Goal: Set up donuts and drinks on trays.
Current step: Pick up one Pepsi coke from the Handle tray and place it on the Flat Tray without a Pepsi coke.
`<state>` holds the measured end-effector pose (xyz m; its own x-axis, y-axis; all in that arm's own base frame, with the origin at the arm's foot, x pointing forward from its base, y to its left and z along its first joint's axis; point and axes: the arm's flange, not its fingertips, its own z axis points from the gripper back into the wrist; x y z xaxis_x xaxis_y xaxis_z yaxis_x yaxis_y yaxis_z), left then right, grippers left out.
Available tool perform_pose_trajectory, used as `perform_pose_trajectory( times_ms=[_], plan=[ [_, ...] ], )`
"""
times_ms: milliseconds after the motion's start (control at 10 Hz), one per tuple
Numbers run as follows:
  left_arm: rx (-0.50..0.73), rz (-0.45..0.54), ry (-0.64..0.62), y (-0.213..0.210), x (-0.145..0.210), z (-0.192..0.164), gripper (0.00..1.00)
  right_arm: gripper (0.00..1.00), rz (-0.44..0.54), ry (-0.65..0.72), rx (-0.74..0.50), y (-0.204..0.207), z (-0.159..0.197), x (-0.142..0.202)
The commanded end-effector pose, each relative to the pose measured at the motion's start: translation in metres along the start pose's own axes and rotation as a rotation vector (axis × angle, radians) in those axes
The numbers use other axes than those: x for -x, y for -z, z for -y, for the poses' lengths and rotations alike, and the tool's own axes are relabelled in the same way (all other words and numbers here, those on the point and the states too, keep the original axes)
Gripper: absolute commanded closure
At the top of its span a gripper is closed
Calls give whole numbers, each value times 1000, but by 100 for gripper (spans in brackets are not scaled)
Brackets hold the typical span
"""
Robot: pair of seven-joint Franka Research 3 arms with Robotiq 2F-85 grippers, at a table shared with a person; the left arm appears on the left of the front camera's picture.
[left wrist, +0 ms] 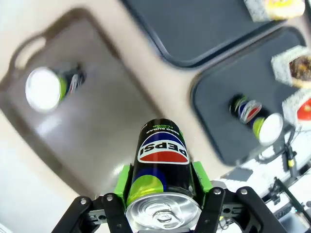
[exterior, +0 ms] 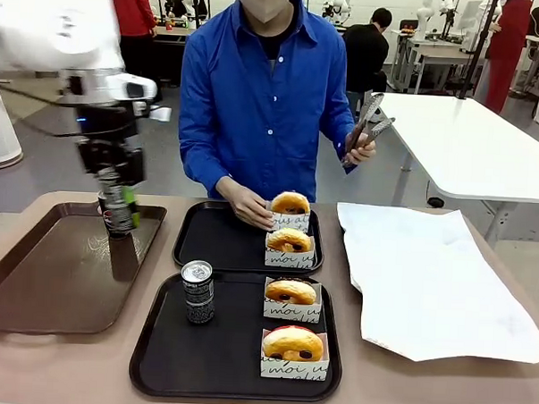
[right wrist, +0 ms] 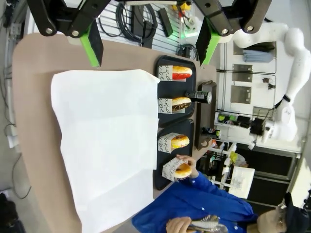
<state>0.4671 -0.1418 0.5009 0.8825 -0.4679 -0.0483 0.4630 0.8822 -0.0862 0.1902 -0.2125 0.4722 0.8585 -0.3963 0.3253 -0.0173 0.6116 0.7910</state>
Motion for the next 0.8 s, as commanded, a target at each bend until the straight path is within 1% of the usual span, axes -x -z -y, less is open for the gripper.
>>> perform_pose_trajectory(
  times_ms=[0,200,300,400,500,600,700],
  plan=[
    [-1,54,-15,-12,58,-8,41,0,16,-15,-31,3,0,-1],
    [-19,44,-1,-10,51,-1,41,0,16,-15,-31,3,0,-1],
    [-39,36,5,-8,42,3,41,0,16,-15,-31,3,0,-1],
    [-58,50,4,-12,26,9,41,0,16,-15,-31,3,0,-1],
    [-55,62,12,-17,6,23,41,0,16,-15,-31,3,0,-1],
    [-83,85,29,-22,-21,38,41,0,16,-15,-31,3,0,-1],
    [-110,69,46,-21,-51,51,41,0,16,-15,-31,3,0,-1]
  ],
)
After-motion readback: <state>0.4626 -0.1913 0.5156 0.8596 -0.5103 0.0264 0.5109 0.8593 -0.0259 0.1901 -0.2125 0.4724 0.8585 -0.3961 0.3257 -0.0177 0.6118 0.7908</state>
